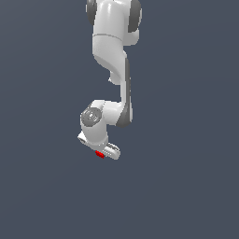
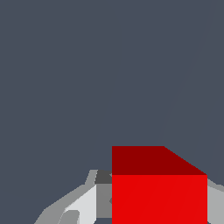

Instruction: Pick up the red cube and move it to a goal position.

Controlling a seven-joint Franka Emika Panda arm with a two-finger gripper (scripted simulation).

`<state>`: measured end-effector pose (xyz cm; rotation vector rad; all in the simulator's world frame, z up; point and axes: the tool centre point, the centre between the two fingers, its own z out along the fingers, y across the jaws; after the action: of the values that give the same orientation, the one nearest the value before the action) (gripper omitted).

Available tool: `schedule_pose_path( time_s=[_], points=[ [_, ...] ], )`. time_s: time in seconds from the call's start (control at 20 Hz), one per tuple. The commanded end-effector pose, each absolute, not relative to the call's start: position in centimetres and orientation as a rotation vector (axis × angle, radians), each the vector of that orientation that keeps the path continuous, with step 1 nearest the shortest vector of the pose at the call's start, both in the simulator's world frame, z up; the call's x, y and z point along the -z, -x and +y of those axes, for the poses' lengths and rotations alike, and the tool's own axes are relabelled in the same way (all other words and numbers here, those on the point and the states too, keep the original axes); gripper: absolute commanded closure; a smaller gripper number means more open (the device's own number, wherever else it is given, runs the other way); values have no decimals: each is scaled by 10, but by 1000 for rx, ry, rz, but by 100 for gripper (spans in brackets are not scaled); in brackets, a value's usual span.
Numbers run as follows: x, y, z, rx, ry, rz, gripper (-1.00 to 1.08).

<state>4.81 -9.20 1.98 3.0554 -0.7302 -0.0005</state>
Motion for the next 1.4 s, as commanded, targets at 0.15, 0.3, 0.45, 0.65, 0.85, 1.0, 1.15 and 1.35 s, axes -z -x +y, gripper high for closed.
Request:
schedule_pose_path(
  time_s=[0.15,0.3,0.45,0.65,0.85,1.0,1.15,1.35],
  points=[
    [-20,-48,-92,0,-3056,-730,108],
    [-20,-48,-92,0,-3056,-730,108],
    [-21,-48,-92,0,-3056,-730,108],
    [-33,-50,-90,0,-3056,-730,108],
    [-56,-53,-86,0,-3056,-730,108],
    [-81,-56,-83,1,-3055,-731,108],
    [-110,-60,-78,1,-3055,-731,108],
    [-155,-66,-72,0,-3055,-732,108]
  ],
)
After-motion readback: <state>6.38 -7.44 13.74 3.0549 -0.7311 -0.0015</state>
